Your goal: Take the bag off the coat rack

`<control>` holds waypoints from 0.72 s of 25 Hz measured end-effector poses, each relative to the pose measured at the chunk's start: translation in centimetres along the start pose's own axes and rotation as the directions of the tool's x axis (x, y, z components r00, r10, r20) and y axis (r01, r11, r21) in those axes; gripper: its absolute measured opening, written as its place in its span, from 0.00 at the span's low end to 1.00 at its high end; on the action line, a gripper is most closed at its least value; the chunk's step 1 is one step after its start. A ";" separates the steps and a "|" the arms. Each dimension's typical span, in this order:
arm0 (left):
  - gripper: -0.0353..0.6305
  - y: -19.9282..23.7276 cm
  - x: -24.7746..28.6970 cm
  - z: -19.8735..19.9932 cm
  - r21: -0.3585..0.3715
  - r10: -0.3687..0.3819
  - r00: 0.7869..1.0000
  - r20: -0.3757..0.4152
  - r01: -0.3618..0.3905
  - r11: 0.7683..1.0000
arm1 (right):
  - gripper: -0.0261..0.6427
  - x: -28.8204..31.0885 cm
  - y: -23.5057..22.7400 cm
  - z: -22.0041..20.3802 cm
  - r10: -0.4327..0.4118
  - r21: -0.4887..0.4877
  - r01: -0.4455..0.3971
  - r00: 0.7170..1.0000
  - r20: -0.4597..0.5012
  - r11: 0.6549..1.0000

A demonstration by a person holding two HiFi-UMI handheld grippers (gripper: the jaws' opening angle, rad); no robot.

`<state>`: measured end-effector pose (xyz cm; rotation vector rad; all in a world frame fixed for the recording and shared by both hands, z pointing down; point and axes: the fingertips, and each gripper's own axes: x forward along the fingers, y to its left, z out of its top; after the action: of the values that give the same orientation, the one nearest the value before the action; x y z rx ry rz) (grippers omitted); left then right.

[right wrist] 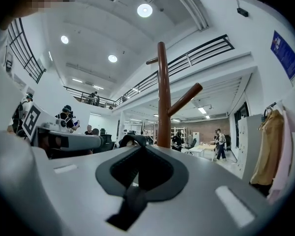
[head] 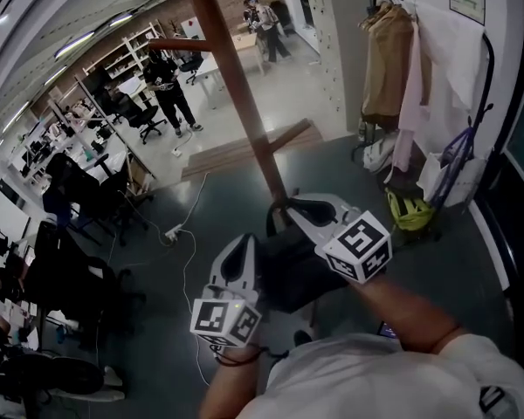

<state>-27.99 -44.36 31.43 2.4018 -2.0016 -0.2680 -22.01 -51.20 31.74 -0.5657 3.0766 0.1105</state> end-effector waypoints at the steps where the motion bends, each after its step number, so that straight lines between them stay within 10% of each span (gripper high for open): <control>1: 0.06 -0.5 -0.5 0.1 0.001 0.005 1.000 0.004 -0.005 1.000 | 0.08 -0.6 0.3 0.2 0.005 0.002 -0.005 1.000 0.006 1.000; 18: 0.06 -5.5 -6.9 -1.3 -0.013 0.089 0.996 -0.026 -0.090 0.996 | 0.08 -7.7 3.9 -1.5 0.028 0.076 -0.029 1.000 0.013 0.997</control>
<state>-23.61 -36.72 33.00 2.2876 -2.0822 -0.2480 -16.23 -44.98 33.69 -0.5158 3.0630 -0.0029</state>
